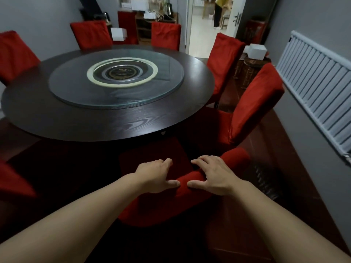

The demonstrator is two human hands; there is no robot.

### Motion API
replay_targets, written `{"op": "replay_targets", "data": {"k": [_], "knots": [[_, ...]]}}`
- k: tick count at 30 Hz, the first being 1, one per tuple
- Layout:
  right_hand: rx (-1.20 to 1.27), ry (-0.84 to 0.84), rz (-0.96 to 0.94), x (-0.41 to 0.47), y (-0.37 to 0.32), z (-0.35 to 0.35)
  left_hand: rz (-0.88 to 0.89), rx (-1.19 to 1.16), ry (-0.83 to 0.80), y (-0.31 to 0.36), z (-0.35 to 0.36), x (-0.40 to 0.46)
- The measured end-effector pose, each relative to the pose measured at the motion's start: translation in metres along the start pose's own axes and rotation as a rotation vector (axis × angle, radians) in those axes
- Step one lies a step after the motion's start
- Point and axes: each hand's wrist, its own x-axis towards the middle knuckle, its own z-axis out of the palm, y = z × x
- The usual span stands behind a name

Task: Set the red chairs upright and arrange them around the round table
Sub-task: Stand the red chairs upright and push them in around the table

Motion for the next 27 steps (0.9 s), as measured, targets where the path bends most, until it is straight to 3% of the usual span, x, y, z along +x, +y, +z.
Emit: {"op": "replay_targets", "data": {"k": [4,8,12,16,27], "knots": [[-0.112,-0.074,-0.115,0.0,0.018,-0.001,-0.031,-0.011,-0.036,0.009,0.002,-0.01],[-0.269,-0.04,-0.233,0.009,0.026,0.006,-0.143,-0.022,-0.059,0.023,0.022,-0.026],[-0.314,-0.03,-0.29,0.014,0.029,0.008,-0.251,-0.01,0.136,0.033,0.045,-0.036],[-0.327,-0.018,-0.33,0.018,0.034,0.008,-0.317,0.025,0.182,0.037,0.049,-0.033],[-0.289,-0.014,-0.391,0.034,0.04,0.004,-0.284,0.106,0.133,0.027,0.042,-0.02]]}}
